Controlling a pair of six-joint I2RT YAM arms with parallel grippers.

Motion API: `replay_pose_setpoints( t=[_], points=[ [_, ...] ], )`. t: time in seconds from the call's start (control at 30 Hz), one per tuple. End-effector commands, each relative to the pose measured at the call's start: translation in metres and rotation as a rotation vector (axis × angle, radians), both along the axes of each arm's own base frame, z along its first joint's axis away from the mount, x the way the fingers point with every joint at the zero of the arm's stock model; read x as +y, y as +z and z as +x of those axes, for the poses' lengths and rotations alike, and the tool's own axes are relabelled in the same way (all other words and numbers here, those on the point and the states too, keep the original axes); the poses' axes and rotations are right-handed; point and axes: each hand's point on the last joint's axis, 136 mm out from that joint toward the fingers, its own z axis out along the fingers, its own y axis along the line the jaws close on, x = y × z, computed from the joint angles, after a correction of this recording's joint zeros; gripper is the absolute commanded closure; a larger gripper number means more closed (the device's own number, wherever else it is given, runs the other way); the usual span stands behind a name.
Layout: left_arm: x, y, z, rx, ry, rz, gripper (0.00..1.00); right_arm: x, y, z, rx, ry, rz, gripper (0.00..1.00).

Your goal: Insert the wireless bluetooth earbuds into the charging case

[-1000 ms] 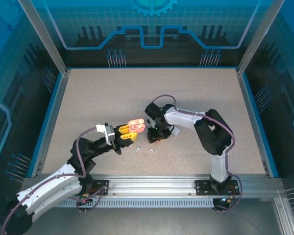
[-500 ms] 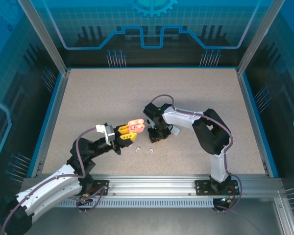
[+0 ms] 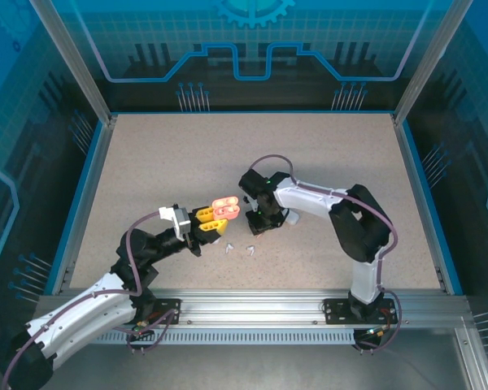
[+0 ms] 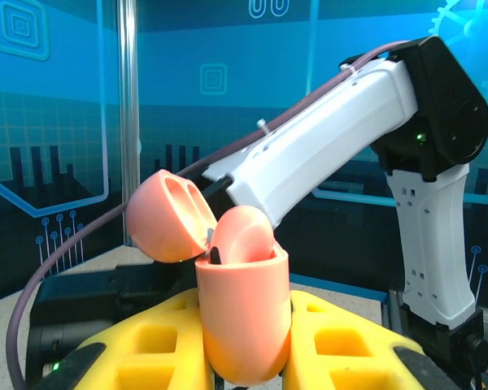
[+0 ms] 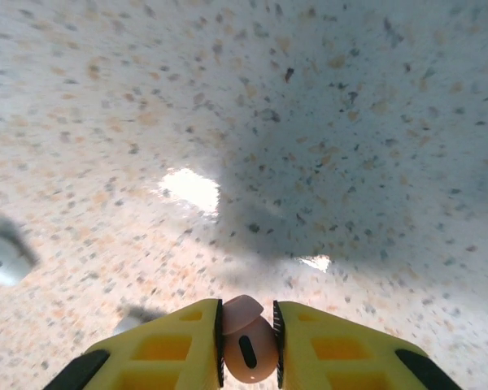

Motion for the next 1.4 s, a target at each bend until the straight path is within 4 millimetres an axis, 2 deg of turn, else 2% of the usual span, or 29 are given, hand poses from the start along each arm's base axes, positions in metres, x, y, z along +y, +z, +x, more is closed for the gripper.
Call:
replay_pose_setpoints(
  t=[0.0,0.23,0.5,0.67,0.77,0.87,0.97,1.13,1.37],
  points=[
    [0.000,0.000,0.000,-0.015,0.012,0.002,1.00,-0.005,0.031,0.005,-0.119,0.042,0.019,0.78],
    [-0.005,-0.005,0.005,0.013,0.005,0.014,1.00,-0.031,0.098,0.008,-0.355,0.117,0.030,0.79],
    [-0.018,-0.013,0.012,0.046,-0.029,0.031,1.00,-0.057,0.194,-0.004,-0.701,0.283,0.107,0.81],
    [-0.026,-0.015,0.014,0.061,-0.061,0.038,1.00,-0.056,0.247,-0.026,-0.893,0.435,0.192,0.83],
    [-0.030,-0.016,0.014,0.065,-0.082,0.041,1.00,-0.049,0.273,-0.040,-1.003,0.534,0.212,0.84],
    [-0.034,-0.016,0.013,0.062,-0.095,0.042,1.00,-0.038,0.290,-0.053,-1.091,0.640,0.202,0.84],
    [-0.036,-0.016,0.012,0.057,-0.105,0.044,1.00,-0.025,0.296,-0.062,-1.138,0.740,0.177,0.84],
    [-0.037,-0.014,0.009,0.050,-0.120,0.045,1.00,-0.006,0.294,-0.071,-1.157,0.853,0.155,0.84],
    [-0.036,-0.014,0.008,0.048,-0.121,0.049,1.00,0.009,0.291,-0.072,-1.162,0.898,0.141,0.84]
  ],
)
